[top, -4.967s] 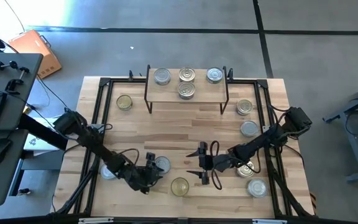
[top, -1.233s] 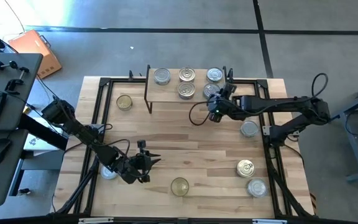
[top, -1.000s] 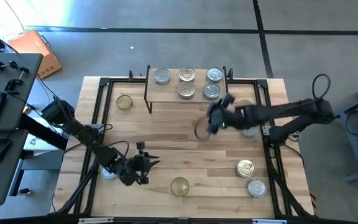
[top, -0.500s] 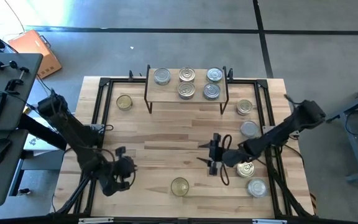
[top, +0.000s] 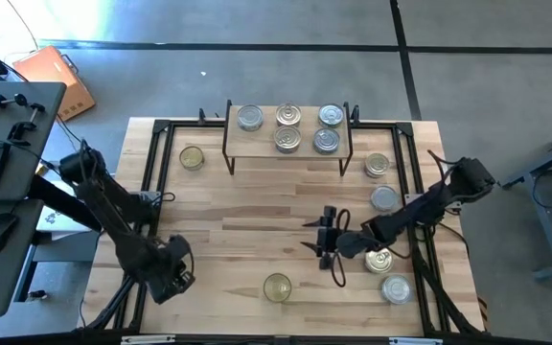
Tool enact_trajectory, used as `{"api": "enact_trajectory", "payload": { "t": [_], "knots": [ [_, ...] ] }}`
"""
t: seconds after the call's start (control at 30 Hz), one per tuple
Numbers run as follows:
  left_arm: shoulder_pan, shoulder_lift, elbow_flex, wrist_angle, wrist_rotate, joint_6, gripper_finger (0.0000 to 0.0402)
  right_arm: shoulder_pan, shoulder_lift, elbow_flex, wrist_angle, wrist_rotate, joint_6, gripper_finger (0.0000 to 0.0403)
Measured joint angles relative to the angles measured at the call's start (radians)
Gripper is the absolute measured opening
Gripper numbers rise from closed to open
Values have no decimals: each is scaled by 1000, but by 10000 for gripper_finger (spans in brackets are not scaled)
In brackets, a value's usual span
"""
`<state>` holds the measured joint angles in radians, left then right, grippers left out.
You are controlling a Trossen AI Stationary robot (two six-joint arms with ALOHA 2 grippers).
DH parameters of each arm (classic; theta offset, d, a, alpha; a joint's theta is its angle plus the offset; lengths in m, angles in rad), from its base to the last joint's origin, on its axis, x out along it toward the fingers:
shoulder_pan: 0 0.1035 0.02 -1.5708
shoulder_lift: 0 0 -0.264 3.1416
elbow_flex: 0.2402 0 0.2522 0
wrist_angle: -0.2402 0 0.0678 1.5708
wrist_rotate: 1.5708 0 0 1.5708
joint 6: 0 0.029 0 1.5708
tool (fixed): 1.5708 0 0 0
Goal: Stack canned seafood by type on shelf
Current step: Put the green white tuna can on the shelf
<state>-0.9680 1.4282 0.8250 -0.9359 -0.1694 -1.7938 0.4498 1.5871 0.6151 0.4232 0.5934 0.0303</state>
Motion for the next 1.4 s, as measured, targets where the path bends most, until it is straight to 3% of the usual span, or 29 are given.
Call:
{"api": "enact_trajectory", "payload": {
  "t": [0.1,0.2,0.27,0.4,0.47,0.7,0.8,0.93,1.03,1.17,1.3,1.4],
  "knots": [
    [-6,49,-24,-3,28,-34,51,-9,0,0,0,0,0,232],
    [1,86,-31,18,0,27,40,-14,0,0,1,0,16,232],
    [13,99,-29,89,-69,112,33,-14,0,0,3,0,15,232],
    [54,95,-21,178,-344,338,21,-19,0,0,7,0,14,232],
    [82,96,5,265,-424,458,16,-27,0,0,8,0,14,232],
    [125,93,77,266,-512,711,4,-44,1,1,1,-4,64,232],
    [124,95,95,269,-545,769,1,-44,1,1,0,-7,91,232],
    [133,92,97,226,-666,801,4,-41,1,1,-1,-13,121,232],
    [175,91,94,184,-701,801,24,-41,1,1,-2,-28,135,232],
    [264,91,33,211,-654,860,78,-42,1,1,-2,-44,153,232],
    [357,69,-67,337,-590,973,147,-41,1,1,-1,-49,153,232],
    [410,26,-142,522,-574,1149,197,-41,1,1,-1,-48,152,232]
  ]
}}
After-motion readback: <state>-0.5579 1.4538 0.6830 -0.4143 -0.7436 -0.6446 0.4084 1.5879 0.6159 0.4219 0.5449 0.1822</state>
